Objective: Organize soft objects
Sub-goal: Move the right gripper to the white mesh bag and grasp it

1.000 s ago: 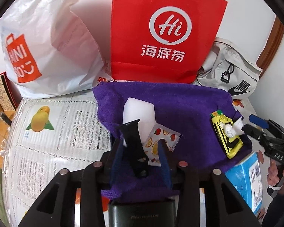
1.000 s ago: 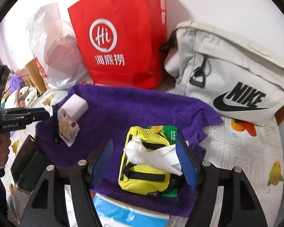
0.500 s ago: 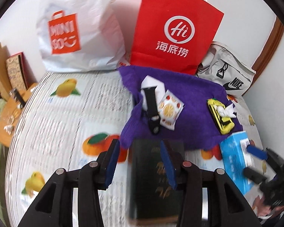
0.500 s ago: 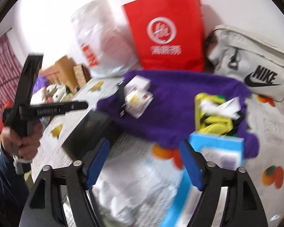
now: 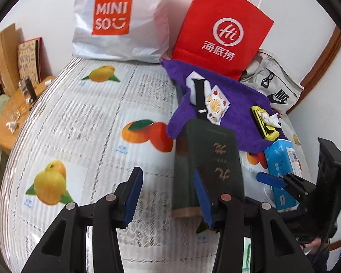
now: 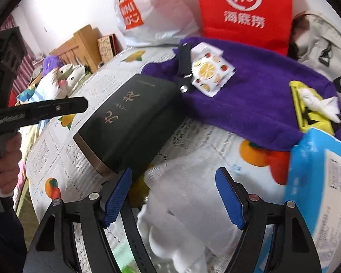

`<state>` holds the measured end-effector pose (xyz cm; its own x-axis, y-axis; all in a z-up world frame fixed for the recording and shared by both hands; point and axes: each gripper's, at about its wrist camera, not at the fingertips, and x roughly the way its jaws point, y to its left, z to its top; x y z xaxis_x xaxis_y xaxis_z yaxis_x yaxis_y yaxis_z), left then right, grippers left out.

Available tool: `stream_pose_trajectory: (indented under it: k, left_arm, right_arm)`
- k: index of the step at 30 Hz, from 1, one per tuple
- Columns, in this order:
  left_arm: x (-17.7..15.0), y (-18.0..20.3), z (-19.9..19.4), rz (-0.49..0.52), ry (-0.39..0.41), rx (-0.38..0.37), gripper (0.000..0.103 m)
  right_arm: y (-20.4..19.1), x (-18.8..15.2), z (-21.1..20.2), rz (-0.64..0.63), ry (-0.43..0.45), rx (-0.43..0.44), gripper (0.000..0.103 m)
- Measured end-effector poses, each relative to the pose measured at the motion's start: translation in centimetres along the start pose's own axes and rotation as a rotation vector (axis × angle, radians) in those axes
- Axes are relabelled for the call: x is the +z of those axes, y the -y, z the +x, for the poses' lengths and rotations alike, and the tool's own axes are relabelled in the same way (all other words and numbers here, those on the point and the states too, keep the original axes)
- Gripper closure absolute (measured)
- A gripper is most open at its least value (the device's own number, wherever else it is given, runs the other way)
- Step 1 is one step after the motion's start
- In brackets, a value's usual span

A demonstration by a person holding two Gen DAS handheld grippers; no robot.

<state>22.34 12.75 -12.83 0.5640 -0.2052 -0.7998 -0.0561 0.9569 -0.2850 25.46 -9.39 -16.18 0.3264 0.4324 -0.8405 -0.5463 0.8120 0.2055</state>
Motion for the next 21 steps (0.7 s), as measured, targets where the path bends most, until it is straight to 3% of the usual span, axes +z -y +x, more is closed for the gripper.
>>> stream_pose_trajectory:
  k: [4,8,21]
  left_arm:
    - [-0.7,-0.9,-0.1,-0.018,-0.007,-0.004,0.059]
    - [-1.5,-1.4,-0.5,-0.029,-0.009,-0.007,0.059]
    - [-4.2,-0.5,-2.8,-0.019,-0.006,-0.017,0.059]
  right_arm:
    - [-0.3,0.4,1.3,-0.004,-0.050,0.008,0.079]
    - [0.0,0.3,1.1,0.036,-0.039,0.037,0.096]
    - [-0.3,-1.2,-8.3,0.074,0.132,-0.010,0.098]
